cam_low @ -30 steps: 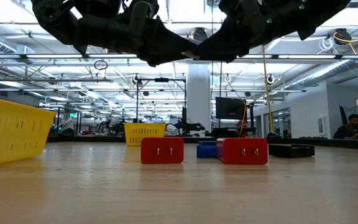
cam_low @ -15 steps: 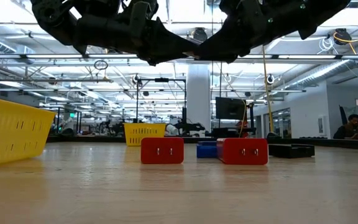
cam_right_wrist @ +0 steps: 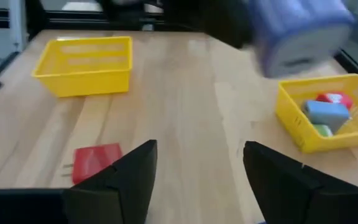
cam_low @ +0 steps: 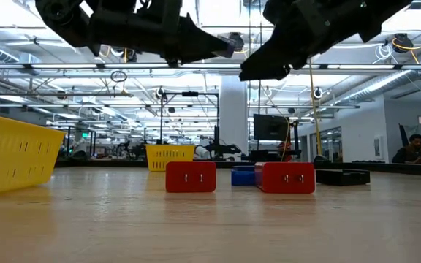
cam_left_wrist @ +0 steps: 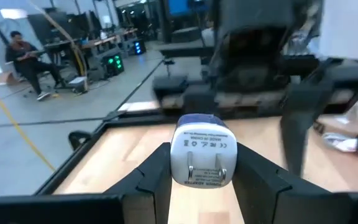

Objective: Pick & Place Office items
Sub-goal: Put the blue charger adapter into the top yellow bin

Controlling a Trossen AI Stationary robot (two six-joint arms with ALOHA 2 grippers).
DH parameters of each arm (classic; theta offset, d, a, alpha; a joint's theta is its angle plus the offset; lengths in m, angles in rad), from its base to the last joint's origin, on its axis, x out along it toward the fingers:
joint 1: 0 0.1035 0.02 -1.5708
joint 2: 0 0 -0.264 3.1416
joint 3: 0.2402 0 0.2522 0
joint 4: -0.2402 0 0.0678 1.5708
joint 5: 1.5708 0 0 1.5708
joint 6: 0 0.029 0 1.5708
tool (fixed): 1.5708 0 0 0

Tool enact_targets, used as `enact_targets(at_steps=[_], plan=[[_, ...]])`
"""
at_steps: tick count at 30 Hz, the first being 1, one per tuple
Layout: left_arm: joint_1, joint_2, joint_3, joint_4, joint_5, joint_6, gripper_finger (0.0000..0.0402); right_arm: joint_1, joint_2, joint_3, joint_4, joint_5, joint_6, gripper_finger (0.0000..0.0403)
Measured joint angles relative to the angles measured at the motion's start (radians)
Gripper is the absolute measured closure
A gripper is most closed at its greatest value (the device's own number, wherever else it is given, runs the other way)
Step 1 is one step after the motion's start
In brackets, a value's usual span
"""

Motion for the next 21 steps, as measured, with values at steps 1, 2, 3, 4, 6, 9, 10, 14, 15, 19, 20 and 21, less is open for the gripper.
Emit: enact_targets(at_steps=[1,2,3,4,6,9,10,14,15,19,20,21], plan=[[0.003,0.0,0.0,-0.012,-0.01,-0.001,0.0267,0.0,-0.015,0.0,-0.014,0.0,0.0,0.017],[0.007,0.0,0.0,-0.028,-0.019,-0.006,0.0267,0.0,-0.027,0.0,-0.017,0.002,0.0,0.017],[0.013,0.0,0.0,-0.041,-0.025,-0.014,0.0267,0.0,-0.039,0.001,-0.03,0.002,0.0,0.0171],[0.019,0.0,0.0,-0.049,-0.024,-0.021,0.0267,0.001,-0.05,0.001,-0.052,0.004,0.001,0.0173],[0.035,-0.008,-0.009,-0.052,-0.024,-0.043,0.0267,0.003,-0.066,0.0,-0.079,0.003,0.002,0.0176],[0.054,-0.013,-0.034,-0.032,-0.025,-0.059,0.0267,0.004,-0.088,0.0,-0.103,0.002,0.012,0.0182],[0.062,-0.017,-0.05,-0.026,-0.024,-0.065,0.0267,0.004,-0.091,0.0,-0.109,0.003,0.016,0.0183],[0.1,-0.045,-0.144,0.082,-0.02,-0.089,0.0267,0.003,-0.09,-0.024,-0.092,0.004,0.019,0.0182],[0.112,-0.058,-0.176,0.098,-0.022,-0.1,0.0267,0.003,-0.089,-0.034,-0.078,0.003,0.019,0.0181],[0.167,-0.081,-0.28,0.182,-0.062,-0.158,0.0267,0.003,-0.09,-0.061,-0.038,0.005,0.019,0.0183],[0.182,-0.084,-0.297,0.193,-0.08,-0.178,0.0267,0.002,-0.09,-0.064,-0.026,0.006,0.018,0.0184],[0.196,-0.084,-0.31,0.193,-0.109,-0.202,0.0267,0.001,-0.09,-0.065,-0.013,0.006,0.018,0.0185]])
